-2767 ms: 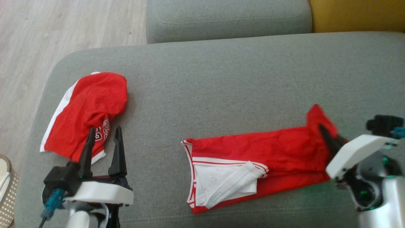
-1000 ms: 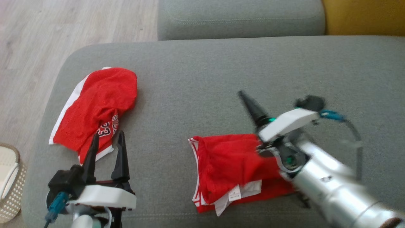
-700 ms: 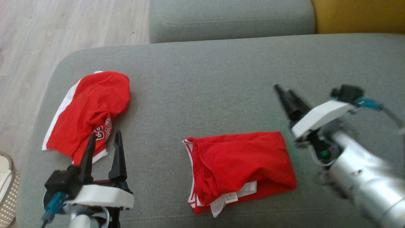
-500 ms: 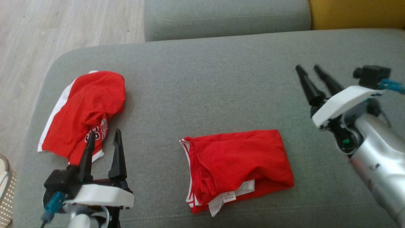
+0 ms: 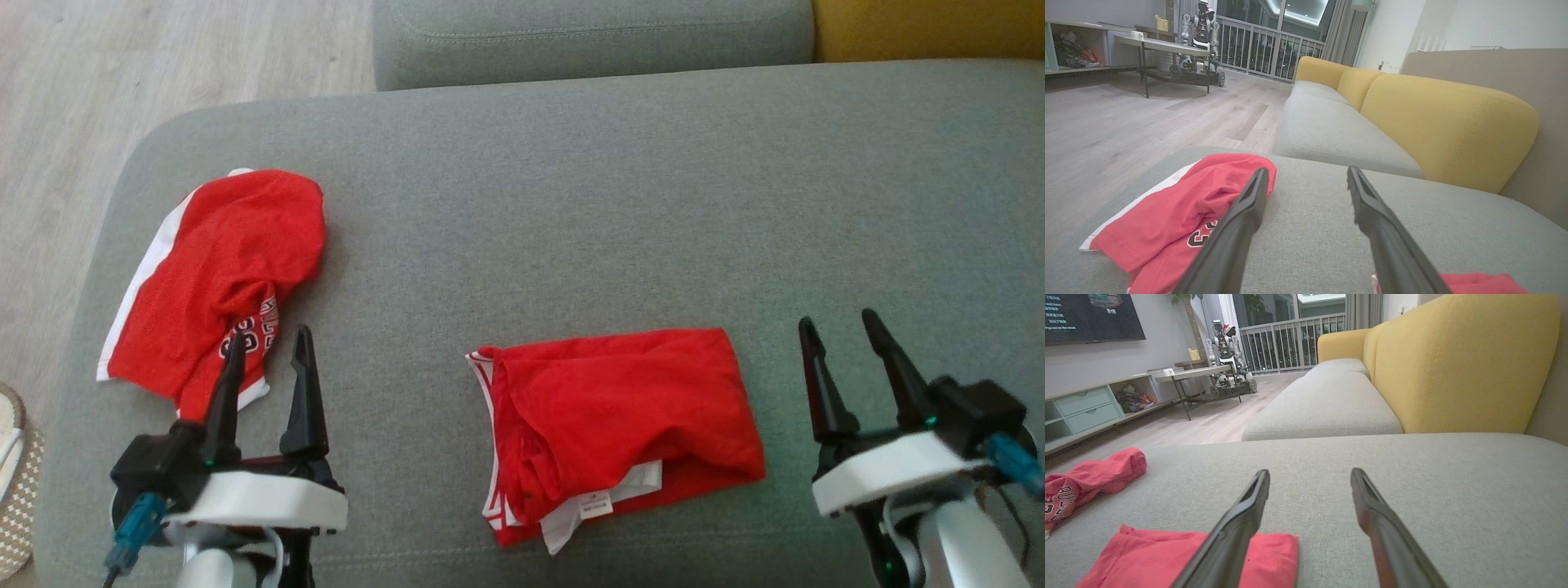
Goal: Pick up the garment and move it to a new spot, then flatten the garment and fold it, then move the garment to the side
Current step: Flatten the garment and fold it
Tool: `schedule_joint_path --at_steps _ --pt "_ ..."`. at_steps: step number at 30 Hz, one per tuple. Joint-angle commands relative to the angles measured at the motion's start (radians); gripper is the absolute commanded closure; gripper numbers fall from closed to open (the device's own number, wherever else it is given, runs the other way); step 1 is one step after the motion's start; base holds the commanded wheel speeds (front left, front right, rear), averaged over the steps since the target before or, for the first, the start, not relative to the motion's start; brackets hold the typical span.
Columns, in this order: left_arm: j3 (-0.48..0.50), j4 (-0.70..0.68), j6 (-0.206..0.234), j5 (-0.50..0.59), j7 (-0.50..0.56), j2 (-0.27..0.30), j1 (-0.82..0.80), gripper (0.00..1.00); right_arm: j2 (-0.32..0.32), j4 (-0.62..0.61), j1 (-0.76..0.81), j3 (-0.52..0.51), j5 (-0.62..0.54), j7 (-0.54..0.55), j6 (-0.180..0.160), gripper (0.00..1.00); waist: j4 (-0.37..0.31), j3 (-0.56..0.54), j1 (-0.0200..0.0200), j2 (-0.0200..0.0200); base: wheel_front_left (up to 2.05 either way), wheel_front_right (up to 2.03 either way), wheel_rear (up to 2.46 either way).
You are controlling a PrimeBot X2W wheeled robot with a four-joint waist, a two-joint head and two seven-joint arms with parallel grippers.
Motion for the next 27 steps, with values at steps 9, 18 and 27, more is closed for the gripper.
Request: schedule_joint_path --at_steps 9,18,27 --pt "0.013 -0.027 0.004 0.011 -0.006 0.003 -0.026 0.00 0.047 -0.101 0.015 -0.009 -0.082 -0.009 0.000 0.00 0.008 -0.002 0.0000 0.0000 0.00 0.00 0.00" --pt "-0.004 -0.011 -0.008 0.009 -0.006 0.003 -0.038 0.00 0.043 -0.083 -0.005 0.092 -0.070 0.017 0.000 1.00 0.031 0.016 0.0000 0.0000 0.00 0.00 0.00" --pt "-0.018 -0.004 -0.008 0.005 -0.006 0.003 -0.058 0.00 -0.008 0.047 -0.054 0.278 -0.015 0.122 0.000 1.00 0.069 0.043 0.0000 0.0000 0.00 0.00 0.00"
